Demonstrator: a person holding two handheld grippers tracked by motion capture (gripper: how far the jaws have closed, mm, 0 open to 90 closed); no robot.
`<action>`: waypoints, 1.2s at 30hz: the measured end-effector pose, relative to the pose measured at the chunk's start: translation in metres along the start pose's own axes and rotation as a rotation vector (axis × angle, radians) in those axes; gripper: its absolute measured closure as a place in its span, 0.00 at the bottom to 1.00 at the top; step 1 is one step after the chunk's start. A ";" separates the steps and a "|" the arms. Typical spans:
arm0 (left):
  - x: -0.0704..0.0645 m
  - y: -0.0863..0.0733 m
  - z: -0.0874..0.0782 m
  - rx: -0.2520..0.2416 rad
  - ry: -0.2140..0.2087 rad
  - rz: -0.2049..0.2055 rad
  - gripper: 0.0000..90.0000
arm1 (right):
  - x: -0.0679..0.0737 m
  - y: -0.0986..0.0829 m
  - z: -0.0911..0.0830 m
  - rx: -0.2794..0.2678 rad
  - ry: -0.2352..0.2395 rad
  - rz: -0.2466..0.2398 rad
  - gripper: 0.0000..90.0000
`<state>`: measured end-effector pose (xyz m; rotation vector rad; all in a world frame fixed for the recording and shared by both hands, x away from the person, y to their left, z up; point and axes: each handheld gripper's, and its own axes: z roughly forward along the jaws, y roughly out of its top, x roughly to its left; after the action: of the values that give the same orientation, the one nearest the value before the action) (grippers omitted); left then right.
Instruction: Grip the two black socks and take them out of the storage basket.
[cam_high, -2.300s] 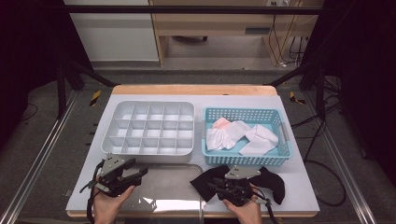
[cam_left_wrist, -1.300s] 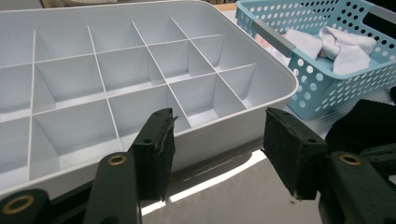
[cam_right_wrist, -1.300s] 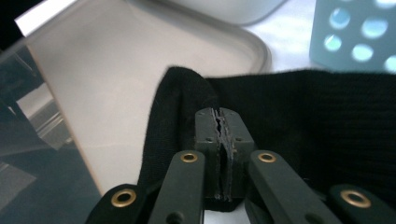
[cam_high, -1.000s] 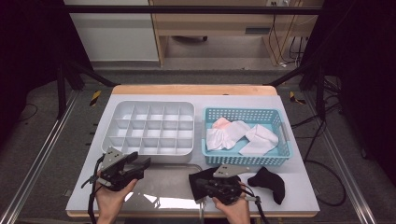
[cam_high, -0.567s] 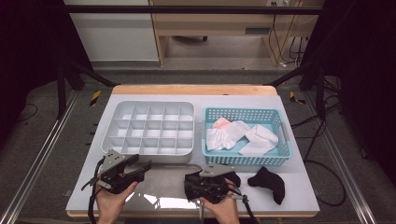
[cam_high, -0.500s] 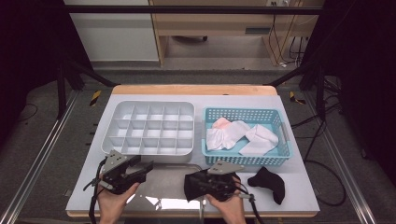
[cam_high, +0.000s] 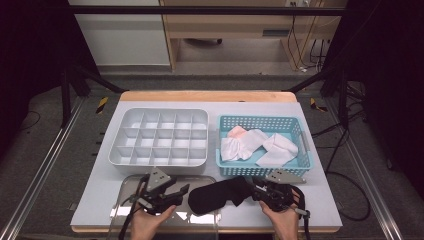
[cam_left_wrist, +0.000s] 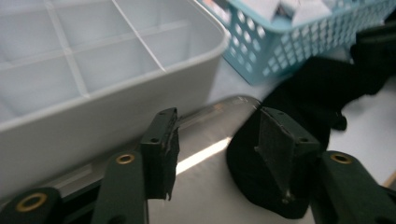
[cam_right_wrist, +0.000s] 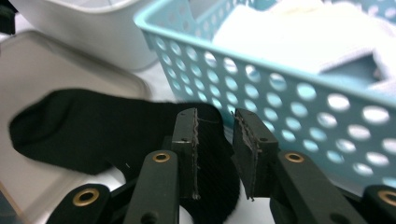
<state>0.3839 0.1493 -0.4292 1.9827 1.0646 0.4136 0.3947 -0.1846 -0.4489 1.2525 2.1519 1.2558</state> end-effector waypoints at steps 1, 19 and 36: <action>-0.003 -0.003 0.005 0.017 -0.005 0.004 0.55 | -0.001 -0.002 0.001 0.006 0.002 0.002 0.79; -0.012 -0.027 0.032 0.152 -0.040 -0.001 0.96 | -0.003 -0.028 0.023 0.135 0.021 0.026 0.79; 0.018 -0.025 0.016 0.107 -0.004 -0.006 0.97 | -0.007 -0.020 0.009 0.107 -0.079 -0.031 0.92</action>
<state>0.3905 0.1629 -0.4597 2.0727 1.1107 0.3561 0.3941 -0.1901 -0.4707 1.2833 2.1984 1.0730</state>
